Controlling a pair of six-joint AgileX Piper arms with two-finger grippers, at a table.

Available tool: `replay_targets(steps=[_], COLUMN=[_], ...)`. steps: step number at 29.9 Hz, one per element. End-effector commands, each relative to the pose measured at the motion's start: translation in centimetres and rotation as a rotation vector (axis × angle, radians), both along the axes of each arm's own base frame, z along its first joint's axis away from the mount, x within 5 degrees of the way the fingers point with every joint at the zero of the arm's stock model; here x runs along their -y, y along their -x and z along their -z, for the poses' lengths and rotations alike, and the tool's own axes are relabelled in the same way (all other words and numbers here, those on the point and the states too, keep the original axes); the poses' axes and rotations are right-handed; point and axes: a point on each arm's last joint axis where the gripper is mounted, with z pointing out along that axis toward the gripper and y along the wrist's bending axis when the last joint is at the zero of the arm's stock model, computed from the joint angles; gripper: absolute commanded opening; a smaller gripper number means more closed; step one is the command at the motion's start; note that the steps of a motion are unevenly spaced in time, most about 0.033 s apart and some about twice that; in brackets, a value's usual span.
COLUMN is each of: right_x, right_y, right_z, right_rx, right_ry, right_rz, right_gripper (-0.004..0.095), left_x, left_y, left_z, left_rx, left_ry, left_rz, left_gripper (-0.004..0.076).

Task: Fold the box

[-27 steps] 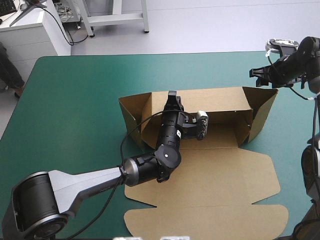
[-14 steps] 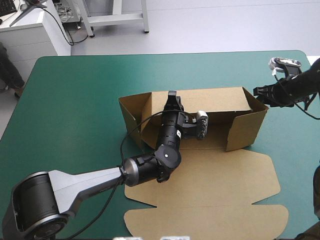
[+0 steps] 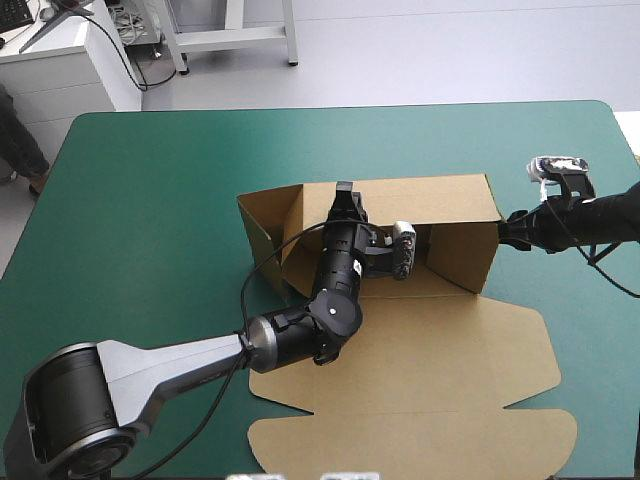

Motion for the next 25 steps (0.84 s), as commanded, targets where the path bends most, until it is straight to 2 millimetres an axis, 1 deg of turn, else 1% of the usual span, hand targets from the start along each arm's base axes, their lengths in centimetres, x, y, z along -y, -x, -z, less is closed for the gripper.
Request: replay_targets(steps=[1,10,16,21,25], right_x=[-0.3,-0.7,-1.0,-1.3,-1.0], right_y=[0.9,2.3,2.7,2.5,2.8], right_z=[-1.9,-2.5,-2.3,-2.7,-2.2], right_rx=[0.093,0.105,0.085,0.146,0.087], right_ry=[-0.001,0.065,0.070,0.054,0.098], right_rz=[-0.008,-0.125,-0.204,-0.243,-0.250], right_gripper=[0.0486,0.0486,0.0485,0.0486,0.0486], left_x=[0.1,0.1,0.1,0.1,0.1], left_y=[0.6,0.7,0.6,0.6,0.6], left_z=[-2.3,-2.3,-2.3,-2.3,-2.3], left_rx=[0.043,0.041,0.042,0.040,0.041], left_ry=[0.048,0.052,0.052,0.060,0.056], left_rz=[0.036,0.037,0.037,0.035,0.036], left_gripper=[-0.0008,-0.0008,-0.0008,-0.0008,-0.0008])
